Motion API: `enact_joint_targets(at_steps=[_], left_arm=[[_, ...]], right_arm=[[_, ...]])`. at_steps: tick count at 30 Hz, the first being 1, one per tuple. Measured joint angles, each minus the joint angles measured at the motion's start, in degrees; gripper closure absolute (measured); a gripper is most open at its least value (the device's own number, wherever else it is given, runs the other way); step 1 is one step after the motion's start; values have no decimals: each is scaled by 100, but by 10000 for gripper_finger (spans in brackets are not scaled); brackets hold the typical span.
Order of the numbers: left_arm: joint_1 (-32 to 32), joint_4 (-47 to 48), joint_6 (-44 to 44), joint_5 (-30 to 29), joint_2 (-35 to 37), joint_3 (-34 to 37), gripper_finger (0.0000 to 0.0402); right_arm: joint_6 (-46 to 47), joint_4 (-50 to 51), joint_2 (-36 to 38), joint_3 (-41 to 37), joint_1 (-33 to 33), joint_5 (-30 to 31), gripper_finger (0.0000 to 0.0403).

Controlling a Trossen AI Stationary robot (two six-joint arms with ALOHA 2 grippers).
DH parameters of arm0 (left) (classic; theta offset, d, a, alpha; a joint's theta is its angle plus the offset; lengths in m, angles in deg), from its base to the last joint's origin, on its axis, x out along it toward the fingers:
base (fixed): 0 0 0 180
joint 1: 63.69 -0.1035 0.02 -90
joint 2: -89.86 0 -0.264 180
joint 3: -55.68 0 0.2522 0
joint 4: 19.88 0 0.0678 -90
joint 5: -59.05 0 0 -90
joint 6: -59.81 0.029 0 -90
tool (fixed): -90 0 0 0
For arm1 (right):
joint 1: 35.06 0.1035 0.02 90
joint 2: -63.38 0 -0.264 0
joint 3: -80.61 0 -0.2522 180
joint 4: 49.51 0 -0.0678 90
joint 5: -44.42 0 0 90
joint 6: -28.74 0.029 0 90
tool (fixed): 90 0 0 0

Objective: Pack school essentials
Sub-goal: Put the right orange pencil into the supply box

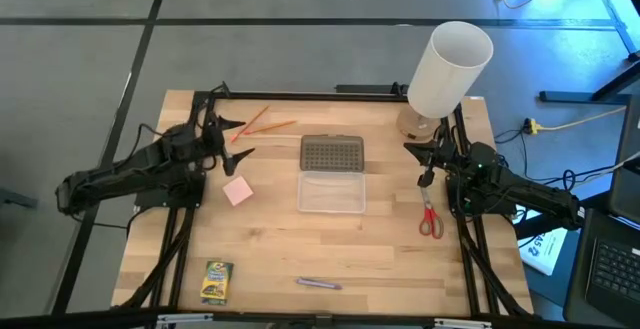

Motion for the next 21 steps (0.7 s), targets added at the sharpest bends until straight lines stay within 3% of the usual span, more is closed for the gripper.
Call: enact_joint_targets(at_steps=[6,21], left_arm=[[0,1463,-116,-4,-664,-992,8],[328,2383,-750,16,-2089,-2123,8]], right_arm=[[137,25,0,1,2,-445,397],[145,13,0,0,2,-557,399]])
